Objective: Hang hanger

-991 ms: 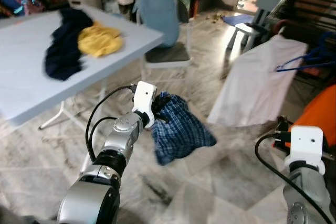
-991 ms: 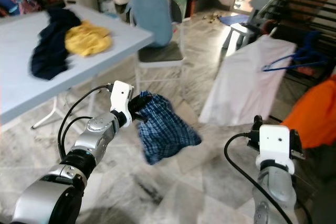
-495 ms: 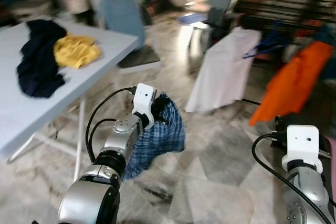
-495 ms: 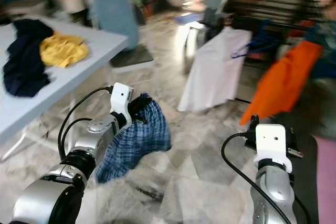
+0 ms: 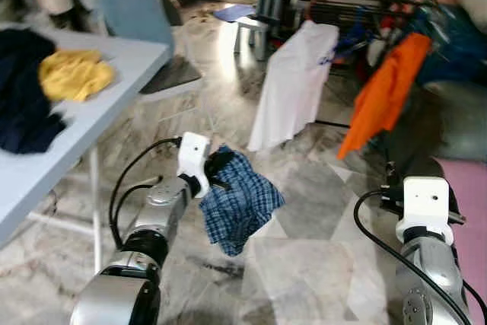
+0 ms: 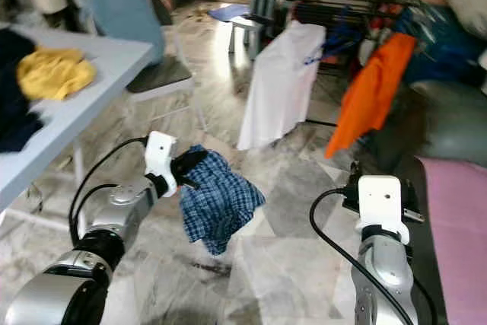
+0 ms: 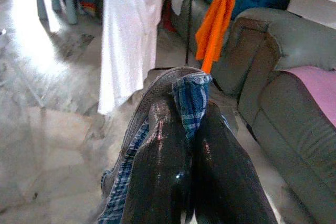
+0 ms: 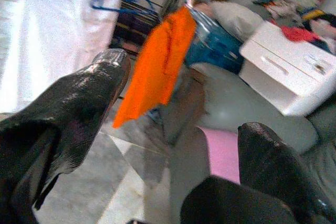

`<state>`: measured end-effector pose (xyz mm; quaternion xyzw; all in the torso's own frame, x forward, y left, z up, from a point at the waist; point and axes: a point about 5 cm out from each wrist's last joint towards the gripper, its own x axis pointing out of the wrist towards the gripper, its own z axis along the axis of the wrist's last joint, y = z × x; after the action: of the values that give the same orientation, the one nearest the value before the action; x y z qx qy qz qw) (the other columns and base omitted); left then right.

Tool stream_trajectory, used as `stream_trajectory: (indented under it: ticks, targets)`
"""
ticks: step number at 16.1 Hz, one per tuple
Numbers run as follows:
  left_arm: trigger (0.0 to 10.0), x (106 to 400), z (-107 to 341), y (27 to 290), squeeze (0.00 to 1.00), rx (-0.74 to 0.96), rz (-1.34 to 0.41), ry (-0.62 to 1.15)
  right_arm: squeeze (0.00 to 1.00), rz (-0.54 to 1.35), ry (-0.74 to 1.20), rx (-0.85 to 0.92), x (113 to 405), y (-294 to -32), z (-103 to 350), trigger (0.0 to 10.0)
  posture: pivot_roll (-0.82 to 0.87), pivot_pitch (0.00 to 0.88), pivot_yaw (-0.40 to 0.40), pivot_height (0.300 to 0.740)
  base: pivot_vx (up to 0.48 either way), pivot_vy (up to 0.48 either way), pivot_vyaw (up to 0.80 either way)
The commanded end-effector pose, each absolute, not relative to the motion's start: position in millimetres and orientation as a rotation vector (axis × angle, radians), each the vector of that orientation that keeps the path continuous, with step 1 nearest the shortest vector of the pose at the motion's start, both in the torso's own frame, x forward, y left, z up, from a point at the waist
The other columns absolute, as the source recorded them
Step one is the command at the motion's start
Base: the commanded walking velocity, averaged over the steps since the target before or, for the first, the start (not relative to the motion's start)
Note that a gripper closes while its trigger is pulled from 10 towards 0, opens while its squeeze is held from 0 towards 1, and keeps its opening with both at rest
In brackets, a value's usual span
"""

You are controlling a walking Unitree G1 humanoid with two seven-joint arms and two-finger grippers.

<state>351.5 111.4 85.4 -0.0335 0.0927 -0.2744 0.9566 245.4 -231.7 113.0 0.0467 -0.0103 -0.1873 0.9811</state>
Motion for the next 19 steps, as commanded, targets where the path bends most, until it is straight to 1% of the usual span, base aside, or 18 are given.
stream_trajectory:
  ticks: [1, 4, 8, 12, 16, 19]
  targets:
    - [10.0, 356, 96, 104, 0.00, -0.064, -0.587, 0.145, 0.00, -0.388, -0.011, 0.089, 243, -233, 110, 10.0, 0.06, 0.000, -0.019, 0.740, 0.319, 0.000, -0.80]
    - [10.0, 356, 95, 102, 0.00, -0.065, -0.581, 0.147, 0.00, -0.383, -0.008, 0.086, 243, -233, 109, 10.0, 0.06, 0.000, -0.020, 0.740, 0.436, 0.000, -0.60]
    - [10.0, 357, 94, 99, 0.00, -0.050, -0.549, 0.154, 0.00, -0.339, -0.015, 0.055, 247, -233, 113, 10.0, 0.05, 0.000, -0.025, 0.740, 0.431, 0.000, 0.00]
    - [10.0, 358, 94, 102, 0.00, -0.033, -0.509, 0.158, 0.00, -0.324, -0.013, 0.055, 248, -231, 112, 10.0, 0.05, 0.000, -0.027, 0.740, 0.398, 0.268, 0.75]
    - [10.0, 361, 93, 109, 0.00, -0.003, -0.434, 0.168, 0.00, -0.297, -0.011, 0.042, 253, -232, 114, 10.0, 0.04, 0.000, -0.032, 0.740, 0.372, 0.301, 0.76]
    - [10.0, 362, 92, 109, 0.00, 0.002, -0.426, 0.176, 0.00, -0.294, -0.012, 0.038, 255, -233, 115, 10.0, 0.05, 0.000, -0.034, 0.740, 0.349, 0.330, 0.75]
